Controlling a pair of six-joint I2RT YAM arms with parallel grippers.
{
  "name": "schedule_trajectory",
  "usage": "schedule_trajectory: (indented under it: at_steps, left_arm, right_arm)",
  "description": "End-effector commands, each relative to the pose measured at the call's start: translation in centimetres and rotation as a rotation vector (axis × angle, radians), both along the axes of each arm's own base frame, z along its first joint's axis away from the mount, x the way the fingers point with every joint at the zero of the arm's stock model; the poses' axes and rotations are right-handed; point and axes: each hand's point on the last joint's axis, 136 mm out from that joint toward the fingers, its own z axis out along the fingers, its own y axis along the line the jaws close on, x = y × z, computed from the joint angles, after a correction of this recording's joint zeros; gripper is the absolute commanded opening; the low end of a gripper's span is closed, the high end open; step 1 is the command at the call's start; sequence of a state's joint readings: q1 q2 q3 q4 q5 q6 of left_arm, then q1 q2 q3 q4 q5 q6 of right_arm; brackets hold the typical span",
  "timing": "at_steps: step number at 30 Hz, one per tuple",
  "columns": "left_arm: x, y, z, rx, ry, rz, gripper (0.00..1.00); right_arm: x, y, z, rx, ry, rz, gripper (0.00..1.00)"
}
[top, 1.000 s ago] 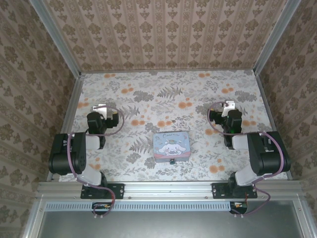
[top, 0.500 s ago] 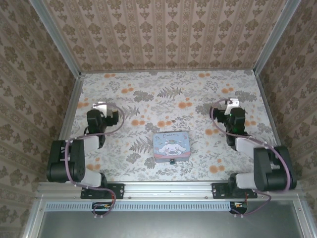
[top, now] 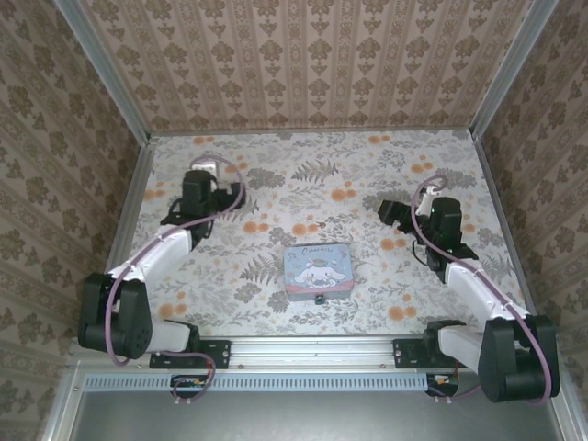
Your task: Unlock the padlock with the key
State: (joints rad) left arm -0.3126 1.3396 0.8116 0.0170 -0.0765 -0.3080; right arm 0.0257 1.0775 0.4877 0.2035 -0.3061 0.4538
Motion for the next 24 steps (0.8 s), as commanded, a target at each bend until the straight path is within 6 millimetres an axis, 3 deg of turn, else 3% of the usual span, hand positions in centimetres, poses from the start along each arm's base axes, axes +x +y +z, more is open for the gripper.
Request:
schedule_trajectory:
  at_steps: [1,6,11,16,21,24]
  left_arm:
    - [-3.5,-3.0,-2.5,-0.07,0.183,-0.006,0.98]
    - [-8.1,-8.2,-4.7,-0.141,0.339,-0.116,0.96]
    - [-13.0,-12.0,-6.1,-0.203,0.445,-0.221,0.9]
    - [-15.9,-12.8,-6.7,-0.25,0.464,-0.226,0.88]
    - [-17.5,-12.8,-7.8,-0.262,0.485,-0.234,0.88]
    - [-18.1,-13.8,-8.0,-0.302,0.492,-0.266,0.87]
  right_arm:
    - [-4.1,3.0,-3.1,0.092,0.2,0.098,0.91]
    - [-7.9,6.2,-6.2,0.102,0.346,0.178,0.85]
    - [-10.0,7.8,-7.5,0.126,0.406,0.212,0.81]
    - [-10.7,8.9,-7.6,0.123,0.418,0.245,0.78]
    - [-10.9,10.0,-7.4,0.127,0.415,0.274,0.76]
    - [-10.9,10.9,-7.3,0.131,0.414,0.296,0.75]
